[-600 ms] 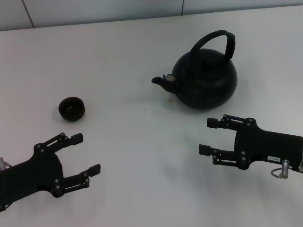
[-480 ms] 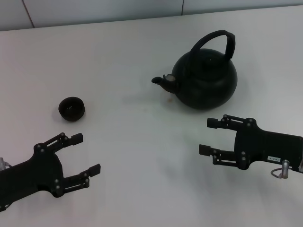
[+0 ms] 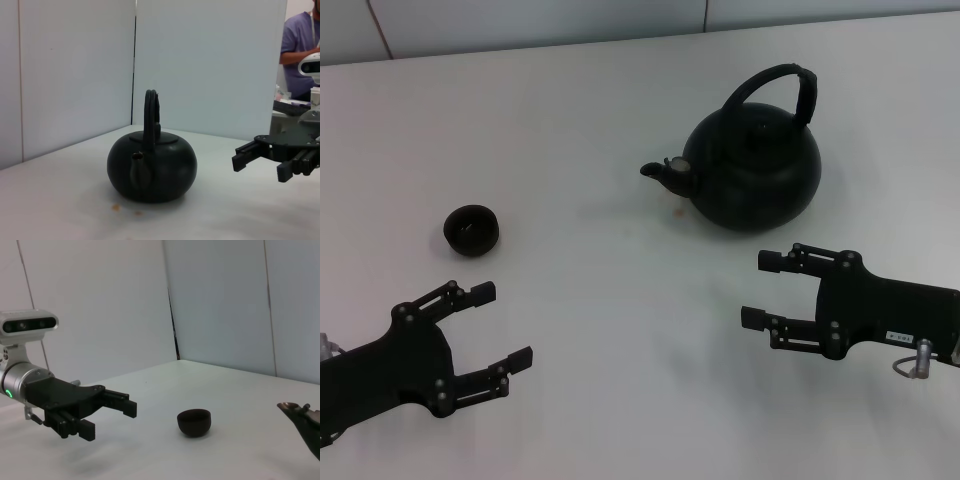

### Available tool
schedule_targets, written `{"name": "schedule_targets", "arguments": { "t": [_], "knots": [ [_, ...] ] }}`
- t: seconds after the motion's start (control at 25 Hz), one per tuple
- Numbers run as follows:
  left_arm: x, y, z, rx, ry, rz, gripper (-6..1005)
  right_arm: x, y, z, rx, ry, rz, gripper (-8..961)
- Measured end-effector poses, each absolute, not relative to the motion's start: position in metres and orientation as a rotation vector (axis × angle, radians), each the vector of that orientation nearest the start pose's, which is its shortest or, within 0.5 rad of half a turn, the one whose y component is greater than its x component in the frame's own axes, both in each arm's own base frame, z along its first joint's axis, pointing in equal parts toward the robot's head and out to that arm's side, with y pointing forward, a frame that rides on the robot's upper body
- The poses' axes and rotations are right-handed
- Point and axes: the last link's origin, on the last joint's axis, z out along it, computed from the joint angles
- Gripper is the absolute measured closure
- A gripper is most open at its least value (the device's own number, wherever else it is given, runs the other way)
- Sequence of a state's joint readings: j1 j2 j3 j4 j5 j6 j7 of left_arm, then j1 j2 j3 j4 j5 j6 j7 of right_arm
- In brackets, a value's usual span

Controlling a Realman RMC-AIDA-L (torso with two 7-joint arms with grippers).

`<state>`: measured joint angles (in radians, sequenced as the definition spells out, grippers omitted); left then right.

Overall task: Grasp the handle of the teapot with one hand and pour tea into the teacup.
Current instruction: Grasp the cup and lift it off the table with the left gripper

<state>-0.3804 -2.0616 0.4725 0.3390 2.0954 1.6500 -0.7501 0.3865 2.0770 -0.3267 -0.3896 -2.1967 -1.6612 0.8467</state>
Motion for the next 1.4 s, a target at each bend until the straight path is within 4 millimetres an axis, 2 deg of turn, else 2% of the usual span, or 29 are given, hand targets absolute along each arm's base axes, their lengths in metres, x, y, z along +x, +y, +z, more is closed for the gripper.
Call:
{"name": "schedule_targets", "arguments": {
  "t": [0.48, 0.6, 0.76, 0.84, 0.92, 1.04, 1.4],
  "knots": [
    [-0.316, 0.245, -0.032, -2.656, -0.335, -0.809, 139, 0.322, 0.248, -0.022, -2.609, 0.466, 0.803, 207],
    [-0.319, 0.249, -0.029, -2.573, -0.363, -0.821, 139, 0.322, 0.248, -0.022, -2.608, 0.466, 0.804, 208],
    [-0.319, 0.249, -0.029, -2.573, -0.363, -0.821, 140, 0.322, 0.248, -0.022, -2.607, 0.466, 0.804, 208],
    [-0.331, 0.259, -0.025, -2.426, -0.463, -0.781, 140, 0.322, 0.249, -0.022, -2.606, 0.466, 0.805, 208],
    [-0.331, 0.259, -0.025, -2.426, -0.463, -0.781, 140, 0.322, 0.249, -0.022, -2.606, 0.465, 0.806, 208],
    [-0.339, 0.265, -0.020, -2.336, -0.513, -0.758, 140, 0.322, 0.249, -0.022, -2.604, 0.466, 0.806, 208],
    [-0.347, 0.273, -0.017, -2.276, -0.550, -0.700, 139, 0.323, 0.248, -0.022, -2.601, 0.469, 0.807, 208]
  ]
}}
